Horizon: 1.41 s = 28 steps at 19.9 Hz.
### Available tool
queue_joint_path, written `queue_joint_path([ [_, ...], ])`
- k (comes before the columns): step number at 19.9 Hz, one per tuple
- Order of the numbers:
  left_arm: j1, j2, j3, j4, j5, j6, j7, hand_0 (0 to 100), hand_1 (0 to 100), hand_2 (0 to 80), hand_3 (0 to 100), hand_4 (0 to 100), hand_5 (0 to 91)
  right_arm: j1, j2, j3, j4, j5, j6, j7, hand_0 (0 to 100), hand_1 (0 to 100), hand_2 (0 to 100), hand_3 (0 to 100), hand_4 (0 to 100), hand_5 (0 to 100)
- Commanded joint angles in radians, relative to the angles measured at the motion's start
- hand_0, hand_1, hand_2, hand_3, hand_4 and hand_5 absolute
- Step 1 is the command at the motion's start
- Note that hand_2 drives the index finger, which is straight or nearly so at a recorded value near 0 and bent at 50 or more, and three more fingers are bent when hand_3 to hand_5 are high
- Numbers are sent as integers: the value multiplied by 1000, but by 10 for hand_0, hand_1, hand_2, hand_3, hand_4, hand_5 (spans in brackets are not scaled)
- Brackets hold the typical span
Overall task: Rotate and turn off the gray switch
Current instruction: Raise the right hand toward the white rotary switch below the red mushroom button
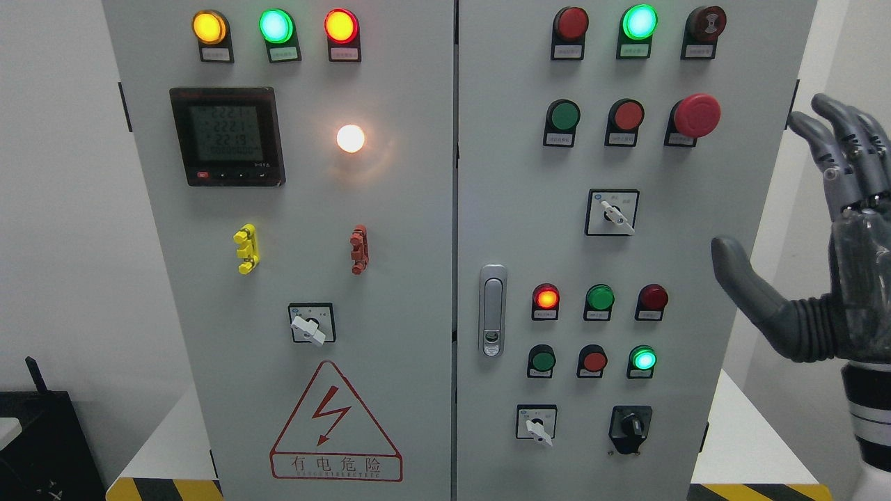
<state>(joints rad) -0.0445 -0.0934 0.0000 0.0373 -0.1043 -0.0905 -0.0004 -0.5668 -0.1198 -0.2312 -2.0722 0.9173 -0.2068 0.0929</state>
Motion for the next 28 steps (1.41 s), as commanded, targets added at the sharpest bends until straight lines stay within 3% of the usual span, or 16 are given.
queue_joint_path([
  [1, 0, 0, 32, 0, 0, 0, 0, 120, 389, 0, 0, 0, 0, -1, 0, 0, 3, 0, 0, 1, 274, 185, 0, 7, 0, 0],
  [9, 0, 0, 32, 0, 0, 0, 0, 120, 389, 0, 0, 0, 0, -1, 2, 0, 7, 0, 0, -1, 275, 188, 0, 22, 0, 0],
  [14, 0, 0, 32, 0, 0, 0, 0, 120, 389, 0, 0, 0, 0, -2, 3, 0, 20, 0, 0, -1, 274, 194, 0, 92, 5, 0],
  [15, 0, 0, 32, 0, 0, 0, 0, 120, 389, 0, 0, 0, 0, -2, 5, 0, 20, 0, -2, -1, 274, 197, 0, 140, 56, 0],
  [16, 0, 0, 32, 0, 0, 0, 0, 120, 389, 0, 0, 0, 0, -2, 6, 0, 21, 0, -2, -1, 274, 199, 0, 232, 126, 58],
  [18, 0, 0, 32, 0, 0, 0, 0, 120, 389, 0, 0, 0, 0, -1, 9, 1, 24, 0, -2, -1, 274, 206, 0, 301, 167, 105],
  [20, 0, 0, 32, 0, 0, 0, 0, 120, 389, 0, 0, 0, 0, -1, 9, 1, 30, 0, -2, -1, 274, 209, 0, 338, 189, 163],
  [25, 0, 0, 32, 0, 0, 0, 0, 120, 389, 0, 0, 0, 0, -7, 14, 3, 46, 0, -2, -1, 282, 222, 0, 418, 340, 454],
  [28, 0, 0, 32, 0, 0, 0, 0, 120, 389, 0, 0, 0, 0, -16, 45, 10, 63, 0, 0, -1, 288, 227, 0, 473, 433, 565],
])
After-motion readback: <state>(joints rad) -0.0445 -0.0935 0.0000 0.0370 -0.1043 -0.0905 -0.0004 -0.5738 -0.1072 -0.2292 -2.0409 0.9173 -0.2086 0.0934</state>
